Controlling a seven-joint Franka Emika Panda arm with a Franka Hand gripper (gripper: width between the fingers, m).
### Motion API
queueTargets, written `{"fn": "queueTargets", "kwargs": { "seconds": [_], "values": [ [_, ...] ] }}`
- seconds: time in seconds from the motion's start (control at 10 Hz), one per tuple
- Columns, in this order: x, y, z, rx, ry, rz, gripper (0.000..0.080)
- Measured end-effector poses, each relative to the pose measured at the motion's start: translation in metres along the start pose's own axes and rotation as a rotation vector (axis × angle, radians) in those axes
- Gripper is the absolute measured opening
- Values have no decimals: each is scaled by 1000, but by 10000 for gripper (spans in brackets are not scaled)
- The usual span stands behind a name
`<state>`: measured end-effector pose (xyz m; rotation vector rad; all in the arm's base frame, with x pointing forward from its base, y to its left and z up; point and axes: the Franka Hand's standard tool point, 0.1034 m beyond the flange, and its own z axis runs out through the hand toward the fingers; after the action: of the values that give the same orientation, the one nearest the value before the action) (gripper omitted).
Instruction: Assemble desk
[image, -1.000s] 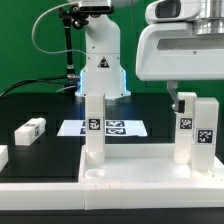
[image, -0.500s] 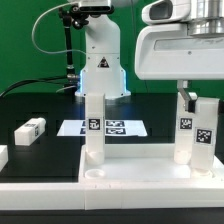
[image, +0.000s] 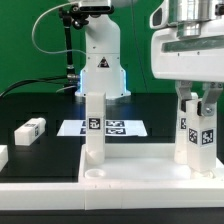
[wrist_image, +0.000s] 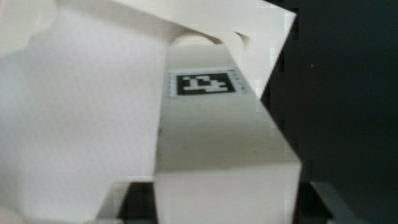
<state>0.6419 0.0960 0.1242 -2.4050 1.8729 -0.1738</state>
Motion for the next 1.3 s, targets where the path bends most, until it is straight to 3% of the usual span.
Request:
{"fn": "queueTargets", "kwargs": {
  "seconds": [0.3, 0.6, 0.7, 0.8, 0.9, 1.0, 1.3],
  "values": [
    [-20, -3, -2, 4, -20, 436, 295],
    [-26, -4, -1, 9, -26, 489, 295],
    [-26, -4, -1, 8, -26, 476, 467],
    [-26, -4, -1, 9, -25, 423, 585],
    [-27, -3, -2, -10, -21, 245, 585],
    [-29, -5, -2, -13, -25, 58, 638],
    [-39, -5, -1, -7, -32, -246, 649]
  ]
}}
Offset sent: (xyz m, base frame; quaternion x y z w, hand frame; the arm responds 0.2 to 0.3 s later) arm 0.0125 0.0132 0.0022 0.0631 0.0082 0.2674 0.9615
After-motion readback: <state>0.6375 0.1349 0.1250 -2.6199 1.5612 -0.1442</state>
